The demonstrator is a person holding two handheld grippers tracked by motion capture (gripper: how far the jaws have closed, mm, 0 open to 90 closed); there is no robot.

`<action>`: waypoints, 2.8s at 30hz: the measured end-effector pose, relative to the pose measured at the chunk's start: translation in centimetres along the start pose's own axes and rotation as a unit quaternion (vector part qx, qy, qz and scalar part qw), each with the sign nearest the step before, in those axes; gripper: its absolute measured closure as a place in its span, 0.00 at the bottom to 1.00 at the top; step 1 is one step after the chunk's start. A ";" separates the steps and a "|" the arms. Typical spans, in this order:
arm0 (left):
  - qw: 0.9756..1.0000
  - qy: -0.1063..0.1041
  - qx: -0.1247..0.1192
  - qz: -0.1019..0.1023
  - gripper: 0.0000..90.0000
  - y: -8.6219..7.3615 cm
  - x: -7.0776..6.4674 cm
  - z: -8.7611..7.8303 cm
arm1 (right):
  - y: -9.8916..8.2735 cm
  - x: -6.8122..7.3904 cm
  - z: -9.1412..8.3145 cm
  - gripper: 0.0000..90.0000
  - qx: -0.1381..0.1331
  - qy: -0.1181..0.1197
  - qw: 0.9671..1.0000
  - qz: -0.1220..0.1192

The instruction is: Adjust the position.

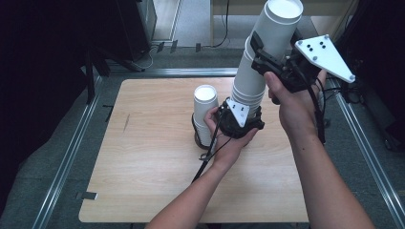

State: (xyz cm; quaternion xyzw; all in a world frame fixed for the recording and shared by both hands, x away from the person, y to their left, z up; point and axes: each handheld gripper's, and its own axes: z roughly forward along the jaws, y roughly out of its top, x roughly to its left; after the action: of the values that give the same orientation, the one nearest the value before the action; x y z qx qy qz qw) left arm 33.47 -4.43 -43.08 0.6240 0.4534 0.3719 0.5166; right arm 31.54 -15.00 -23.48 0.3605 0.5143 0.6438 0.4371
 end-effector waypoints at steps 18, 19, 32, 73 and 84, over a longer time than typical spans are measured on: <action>1.000 -0.005 0.005 0.001 0.04 0.1 0.2 -0.1 | 0.0 -3.7 -3.4 0.21 -0.011 -0.044 0.999 0.001; 1.000 -0.008 0.007 0.000 0.04 0.1 0.2 -0.1 | -0.1 -3.9 -3.6 0.21 -0.011 -0.047 0.999 -0.001; 0.999 -0.033 0.005 -0.003 0.03 -0.2 0.7 -1.2 | -2.6 -5.4 -5.2 0.21 0.004 -0.063 0.998 0.001; 0.995 -0.099 -0.002 -0.007 0.00 -2.6 3.6 -9.5 | -12.2 -3.9 -9.6 0.21 0.065 -0.056 0.995 -0.044; 0.995 -0.094 0.017 -0.016 0.00 -4.0 6.1 -11.4 | -15.2 -2.1 -10.6 0.20 0.083 -0.039 0.994 -0.058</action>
State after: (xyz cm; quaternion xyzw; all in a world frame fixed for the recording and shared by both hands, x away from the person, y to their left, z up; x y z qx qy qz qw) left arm 24.03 5.11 -44.90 0.6574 0.4187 0.2954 0.5526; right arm 25.54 -19.29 -40.62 0.3901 0.5683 0.5579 0.4623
